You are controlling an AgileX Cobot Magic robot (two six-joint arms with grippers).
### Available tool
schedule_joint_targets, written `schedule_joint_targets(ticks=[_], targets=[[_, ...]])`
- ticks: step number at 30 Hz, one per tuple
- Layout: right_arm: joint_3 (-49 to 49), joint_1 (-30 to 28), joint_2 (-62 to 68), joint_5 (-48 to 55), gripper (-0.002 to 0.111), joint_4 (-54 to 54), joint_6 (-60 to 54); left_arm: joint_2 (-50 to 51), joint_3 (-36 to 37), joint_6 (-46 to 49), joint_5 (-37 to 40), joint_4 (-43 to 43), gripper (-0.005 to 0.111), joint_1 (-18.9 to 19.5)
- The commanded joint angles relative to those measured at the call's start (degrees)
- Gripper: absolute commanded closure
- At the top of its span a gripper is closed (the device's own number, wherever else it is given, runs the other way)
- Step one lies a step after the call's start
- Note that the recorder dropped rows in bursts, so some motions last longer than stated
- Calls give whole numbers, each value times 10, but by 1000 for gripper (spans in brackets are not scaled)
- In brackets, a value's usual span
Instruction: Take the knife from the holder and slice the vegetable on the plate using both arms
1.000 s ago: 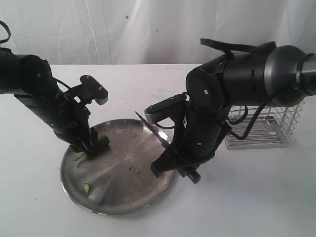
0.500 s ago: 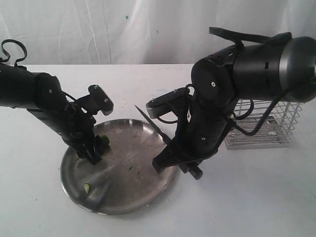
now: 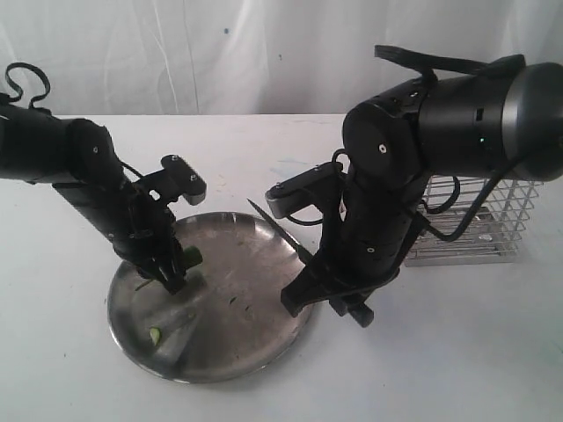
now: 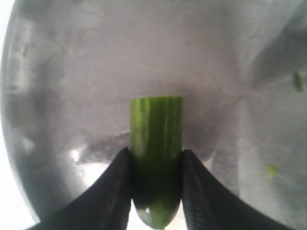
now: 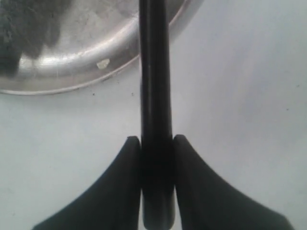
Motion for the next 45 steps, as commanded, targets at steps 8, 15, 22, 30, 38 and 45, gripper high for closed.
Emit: schedule_joint_targets(ticks=[8, 15, 22, 30, 38, 45], targets=[[-6, -4, -7, -22, 108, -37, 13, -15, 32, 109, 35, -56, 105, -43], [-6, -4, -7, -18, 108, -32, 13, -15, 38, 109, 24, -56, 78, -43], [-6, -4, -7, -18, 108, -32, 13, -15, 38, 106, 24, -56, 47, -43], [-6, -4, -7, -8, 108, -32, 13, -26, 25, 106, 29, -56, 46, -43], [-6, -4, -7, -23, 108, -34, 17, -135, 17, 32, 252, -88, 68, -43], [-3, -4, -7, -25, 108, -34, 21, -138, 164, 442, 274, -348, 106, -61]])
